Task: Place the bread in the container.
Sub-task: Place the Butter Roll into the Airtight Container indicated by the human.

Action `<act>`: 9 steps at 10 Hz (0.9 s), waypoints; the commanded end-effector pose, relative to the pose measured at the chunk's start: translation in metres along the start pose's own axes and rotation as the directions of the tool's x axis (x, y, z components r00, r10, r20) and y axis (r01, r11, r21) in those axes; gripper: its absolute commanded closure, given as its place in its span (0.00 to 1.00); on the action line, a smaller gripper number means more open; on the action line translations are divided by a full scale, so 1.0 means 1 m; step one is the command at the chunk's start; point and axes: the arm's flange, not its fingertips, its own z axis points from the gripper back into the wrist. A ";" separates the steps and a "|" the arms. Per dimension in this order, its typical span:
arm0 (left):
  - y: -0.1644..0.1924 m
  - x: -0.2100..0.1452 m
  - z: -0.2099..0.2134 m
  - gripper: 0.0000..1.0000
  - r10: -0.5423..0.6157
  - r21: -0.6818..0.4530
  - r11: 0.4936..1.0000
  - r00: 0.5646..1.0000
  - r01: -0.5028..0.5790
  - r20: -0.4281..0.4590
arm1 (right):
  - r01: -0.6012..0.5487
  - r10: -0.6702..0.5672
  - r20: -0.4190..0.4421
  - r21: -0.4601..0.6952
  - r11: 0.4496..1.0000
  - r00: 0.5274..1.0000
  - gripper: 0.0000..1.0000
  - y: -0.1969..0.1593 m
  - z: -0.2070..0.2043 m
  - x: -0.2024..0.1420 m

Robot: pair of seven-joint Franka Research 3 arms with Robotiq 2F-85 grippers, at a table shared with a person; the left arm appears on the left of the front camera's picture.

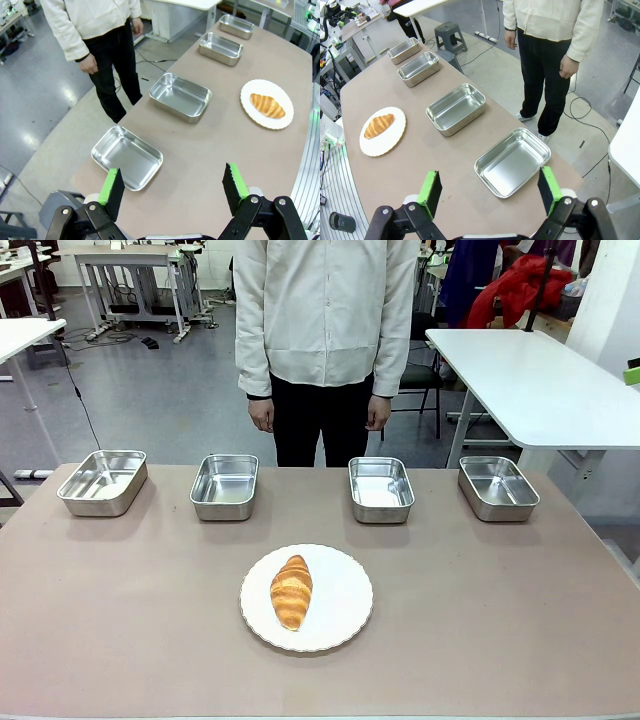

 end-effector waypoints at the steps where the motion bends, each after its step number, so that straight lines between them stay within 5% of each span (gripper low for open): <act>1: -0.001 0.000 0.001 0.00 -0.014 -0.005 1.000 1.000 0.014 0.005 | -0.002 0.002 0.004 0.000 1.000 1.000 0.00 0.000 0.000 0.001; 9: -0.001 0.000 0.001 0.00 -0.014 -0.005 1.000 1.000 0.014 0.005 | -0.002 0.002 0.004 0.000 1.000 1.000 0.00 0.000 0.000 0.001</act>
